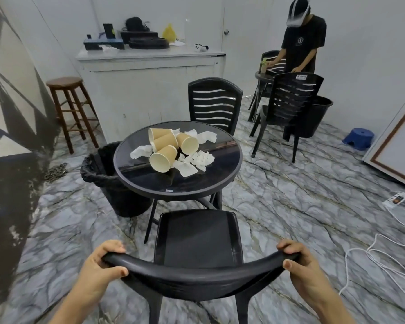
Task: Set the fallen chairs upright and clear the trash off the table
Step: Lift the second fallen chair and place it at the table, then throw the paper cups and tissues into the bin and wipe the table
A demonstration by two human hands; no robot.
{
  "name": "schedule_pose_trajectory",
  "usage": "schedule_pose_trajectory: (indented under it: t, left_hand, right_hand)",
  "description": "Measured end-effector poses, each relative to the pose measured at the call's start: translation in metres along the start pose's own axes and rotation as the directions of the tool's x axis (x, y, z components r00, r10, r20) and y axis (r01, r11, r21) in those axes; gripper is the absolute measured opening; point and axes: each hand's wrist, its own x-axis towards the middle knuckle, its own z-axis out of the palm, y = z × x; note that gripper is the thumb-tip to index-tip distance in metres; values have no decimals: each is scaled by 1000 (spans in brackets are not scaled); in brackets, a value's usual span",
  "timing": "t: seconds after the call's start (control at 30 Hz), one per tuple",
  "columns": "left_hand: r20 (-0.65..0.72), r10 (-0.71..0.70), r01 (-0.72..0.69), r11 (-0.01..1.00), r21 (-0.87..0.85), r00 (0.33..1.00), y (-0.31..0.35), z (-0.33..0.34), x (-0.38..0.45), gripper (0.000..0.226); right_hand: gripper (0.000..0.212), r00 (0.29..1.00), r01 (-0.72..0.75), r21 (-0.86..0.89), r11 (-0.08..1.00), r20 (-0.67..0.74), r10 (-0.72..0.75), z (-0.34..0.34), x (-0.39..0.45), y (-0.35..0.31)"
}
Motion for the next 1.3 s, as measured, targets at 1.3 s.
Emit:
schedule_pose_trajectory:
  t: [1.3]
  left_hand:
    - [-164,-60,160,688,708,985,90,-120,-27,95]
  right_hand:
    - [77,611,570,-714,406,699,370,325,49,17]
